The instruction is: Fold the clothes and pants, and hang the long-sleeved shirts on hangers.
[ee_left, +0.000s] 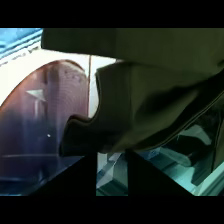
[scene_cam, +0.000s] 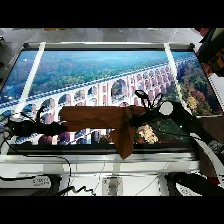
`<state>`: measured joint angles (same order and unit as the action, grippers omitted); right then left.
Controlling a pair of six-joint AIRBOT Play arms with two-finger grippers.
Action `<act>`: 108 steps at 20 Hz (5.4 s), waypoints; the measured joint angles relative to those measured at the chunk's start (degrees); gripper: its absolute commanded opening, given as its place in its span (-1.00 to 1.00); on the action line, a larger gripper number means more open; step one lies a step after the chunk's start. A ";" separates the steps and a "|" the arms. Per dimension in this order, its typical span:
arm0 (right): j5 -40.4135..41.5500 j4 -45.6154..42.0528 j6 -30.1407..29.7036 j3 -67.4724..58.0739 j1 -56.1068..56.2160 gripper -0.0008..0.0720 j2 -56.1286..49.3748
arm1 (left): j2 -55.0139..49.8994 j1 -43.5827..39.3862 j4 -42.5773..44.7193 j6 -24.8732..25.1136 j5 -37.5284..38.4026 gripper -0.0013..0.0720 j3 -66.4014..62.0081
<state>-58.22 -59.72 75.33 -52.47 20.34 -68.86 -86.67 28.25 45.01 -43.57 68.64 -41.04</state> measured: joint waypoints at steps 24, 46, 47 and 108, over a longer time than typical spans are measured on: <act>4.57 -18.88 3.34 -30.34 0.00 -0.94 4.61 | 37.97 0.02 -14.51 4.00 -21.09 -0.94 -12.96; -6.43 -23.69 9.94 -49.66 -7.13 -0.95 14.95 | 51.19 -0.92 -22.67 -1.03 -38.77 -0.95 -21.68; -7.61 -24.33 10.23 -49.66 -7.15 -0.95 11.89 | 47.43 -1.99 -21.68 -1.51 -35.67 -0.95 -21.92; 6.21 16.59 -9.42 24.02 -40.70 -0.94 -4.48 | -4.57 -5.81 -5.01 -12.63 -3.69 -0.12 -10.75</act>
<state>-52.01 -43.13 65.91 -28.45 -20.36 -73.34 -91.24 22.44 40.01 -56.21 64.95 -51.79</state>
